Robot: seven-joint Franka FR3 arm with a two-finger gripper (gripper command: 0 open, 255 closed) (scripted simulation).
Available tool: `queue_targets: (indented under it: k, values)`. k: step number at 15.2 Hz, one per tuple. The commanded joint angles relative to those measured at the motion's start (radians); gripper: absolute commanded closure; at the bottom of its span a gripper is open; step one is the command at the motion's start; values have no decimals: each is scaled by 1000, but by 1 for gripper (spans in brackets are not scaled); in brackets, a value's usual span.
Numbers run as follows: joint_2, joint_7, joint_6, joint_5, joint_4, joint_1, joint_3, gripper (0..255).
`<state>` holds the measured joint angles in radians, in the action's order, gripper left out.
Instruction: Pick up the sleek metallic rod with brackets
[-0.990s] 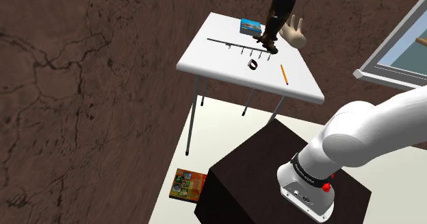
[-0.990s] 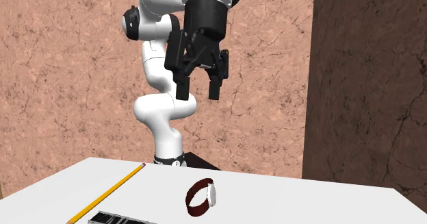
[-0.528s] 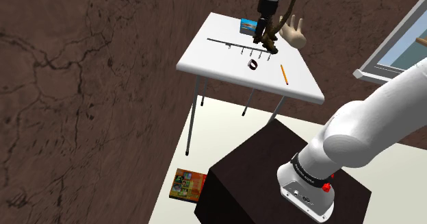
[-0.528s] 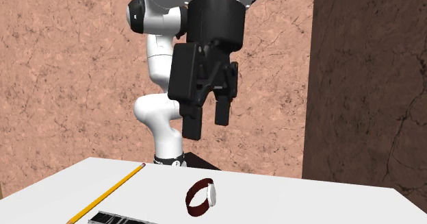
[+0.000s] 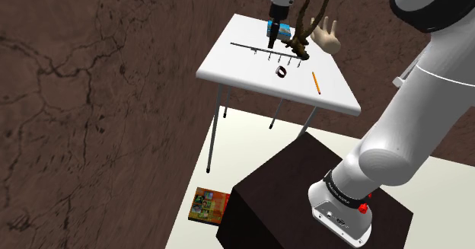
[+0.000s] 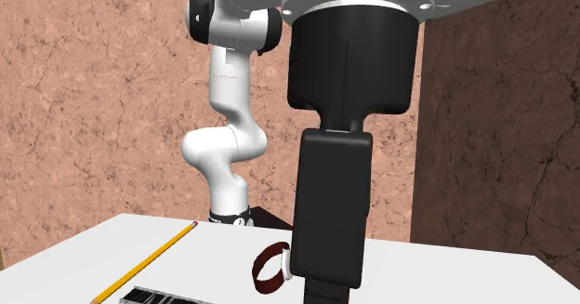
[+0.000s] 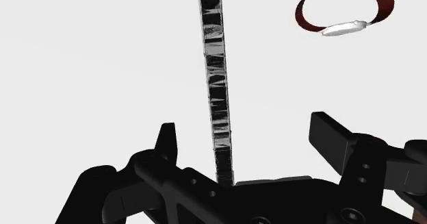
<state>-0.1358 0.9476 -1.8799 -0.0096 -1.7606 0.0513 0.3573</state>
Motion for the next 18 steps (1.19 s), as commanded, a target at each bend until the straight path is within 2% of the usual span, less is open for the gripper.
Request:
queue_targets:
  k: [1, 10, 11, 18]
  values:
    - [-67, 49, 4, 28, 63, -10, -3, 0]
    - [-88, 50, -92, 35, -13, -12, -7, 0]
    - [-88, 51, -93, 35, -15, -12, -6, 255]
    - [-90, 51, -93, 36, -12, -12, -7, 255]
